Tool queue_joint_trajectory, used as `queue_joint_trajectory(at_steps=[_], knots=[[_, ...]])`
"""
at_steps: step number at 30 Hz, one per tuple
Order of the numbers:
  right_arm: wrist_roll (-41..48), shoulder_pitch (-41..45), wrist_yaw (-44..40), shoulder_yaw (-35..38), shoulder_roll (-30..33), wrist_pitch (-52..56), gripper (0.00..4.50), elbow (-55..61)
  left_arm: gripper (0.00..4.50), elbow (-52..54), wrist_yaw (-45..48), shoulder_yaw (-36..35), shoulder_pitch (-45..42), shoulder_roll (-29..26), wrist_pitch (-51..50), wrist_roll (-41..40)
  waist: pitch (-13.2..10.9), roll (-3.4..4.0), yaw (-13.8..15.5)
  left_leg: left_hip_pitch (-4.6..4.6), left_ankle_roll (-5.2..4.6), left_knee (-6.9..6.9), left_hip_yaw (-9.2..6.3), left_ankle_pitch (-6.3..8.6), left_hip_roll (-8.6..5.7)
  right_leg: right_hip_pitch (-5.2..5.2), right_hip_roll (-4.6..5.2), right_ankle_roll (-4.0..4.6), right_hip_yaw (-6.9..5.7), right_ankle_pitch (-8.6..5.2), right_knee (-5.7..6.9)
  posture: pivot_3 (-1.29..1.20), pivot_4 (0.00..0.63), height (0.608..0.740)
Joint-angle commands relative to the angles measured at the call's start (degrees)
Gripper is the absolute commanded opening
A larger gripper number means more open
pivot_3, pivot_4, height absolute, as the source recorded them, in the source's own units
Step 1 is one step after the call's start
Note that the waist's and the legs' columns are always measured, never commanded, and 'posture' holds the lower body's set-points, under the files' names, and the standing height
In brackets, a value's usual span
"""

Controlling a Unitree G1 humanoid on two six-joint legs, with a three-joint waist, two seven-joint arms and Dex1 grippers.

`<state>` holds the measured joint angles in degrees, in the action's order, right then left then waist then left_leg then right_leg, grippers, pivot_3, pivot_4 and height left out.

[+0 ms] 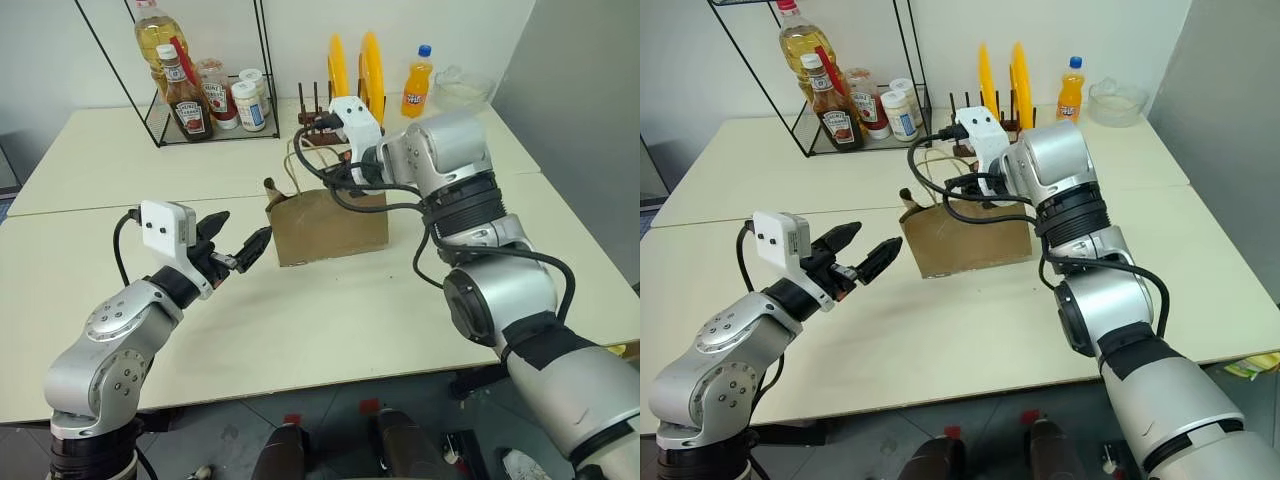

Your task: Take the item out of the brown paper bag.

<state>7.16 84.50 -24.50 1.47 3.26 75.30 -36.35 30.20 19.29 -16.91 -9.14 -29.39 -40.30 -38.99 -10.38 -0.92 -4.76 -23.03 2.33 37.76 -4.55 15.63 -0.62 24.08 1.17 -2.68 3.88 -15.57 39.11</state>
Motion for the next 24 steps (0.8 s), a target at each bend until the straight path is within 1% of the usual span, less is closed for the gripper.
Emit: queue_joint_trajectory(at_steps=[1,5,10,14,17,20,22,23,24], knots=[[2.3,3.0,2.9,3.2,-1.8,3.3,0.02,2.7,4.5,1.5,-0.3,-0.2,-0.7,0.2,1.5,0.3,0.0,0.0,0.0,0.0,0.0,-0.01,0.0,0.0,0.0,0.0,0.0,0.0,0.0,0.0,-0.01,0.0,0.15,0.74],[2.6,3.5,6.9,6.5,-3.3,5.1,0.02,2.2,4.5,1.5,-0.4,-0.3,-0.6,0.3,1.7,0.4,0.0,0.0,0.1,-0.01,-0.01,-0.01,0.0,0.0,-0.02,-0.01,0.0,0.0,0.0,0.0,0.0,0.0,0.15,0.74],[2.8,3.7,9.9,8.4,-4.5,3.8,0.02,0.4,4.5,1.7,-0.5,-0.2,-0.2,0.4,1.8,0.5,0.0,0.0,0.0,0.0,-0.01,-0.01,0.01,0.0,0.0,0.0,-0.03,0.0,0.0,0.0,0.0,0.0,0.15,0.74],[2.6,1.4,11.0,8.0,-4.6,2.7,0.02,-0.4,4.5,1.7,-0.5,-0.3,-0.1,0.2,1.9,0.6,0.0,0.0,0.0,-0.01,-0.01,-0.01,0.01,0.0,-0.02,-0.01,-0.02,0.0,0.0,0.0,-0.01,0.0,0.15,0.74],[2.9,-0.3,9.4,6.1,-3.7,1.5,0.02,0.6,4.5,1.7,-0.4,-0.5,0.0,0.1,1.9,0.7,0.0,0.0,0.0,0.0,-0.01,-0.01,0.01,0.0,-0.01,-0.02,-0.03,0.0,0.0,0.0,-0.01,0.0,0.15,0.74],[3.5,-1.9,7.7,4.6,-2.3,1.8,0.62,2.7,4.5,1.7,-0.3,-0.6,0.1,-0.1,1.9,0.7,0.0,0.0,0.0,0.0,-0.01,-0.01,0.02,0.0,0.0,-0.02,-0.03,0.0,0.0,0.0,-0.01,0.0,0.15,0.74],[4.2,-2.7,6.1,3.5,-0.8,2.5,1.3,5.2,4.5,1.4,0.2,-0.8,-0.1,-0.4,1.8,0.7,0.0,0.0,0.0,0.0,-0.01,-0.01,0.02,0.0,0.0,-0.02,-0.03,0.0,0.0,0.0,0.0,0.0,0.15,0.74],[4.8,-3.2,5.0,2.7,0.2,3.0,1.73,7.0,4.5,1.1,0.5,-1.0,-0.2,-0.8,1.8,0.8,0.0,0.0,0.0,0.0,-0.01,-0.01,0.01,0.0,0.0,-0.02,-0.03,0.0,-0.01,0.0,0.0,0.0,0.15,0.74],[5.6,-3.6,3.7,1.6,1.3,3.5,2.02,8.9,4.5,0.7,0.8,-1.1,-0.4,-1.1,1.8,0.8,0.0,0.0,0.0,0.0,-0.01,-0.01,0.01,0.0,-0.01,-0.01,-0.03,0.0,-0.01,0.0,-0.01,0.0,0.15,0.74]])
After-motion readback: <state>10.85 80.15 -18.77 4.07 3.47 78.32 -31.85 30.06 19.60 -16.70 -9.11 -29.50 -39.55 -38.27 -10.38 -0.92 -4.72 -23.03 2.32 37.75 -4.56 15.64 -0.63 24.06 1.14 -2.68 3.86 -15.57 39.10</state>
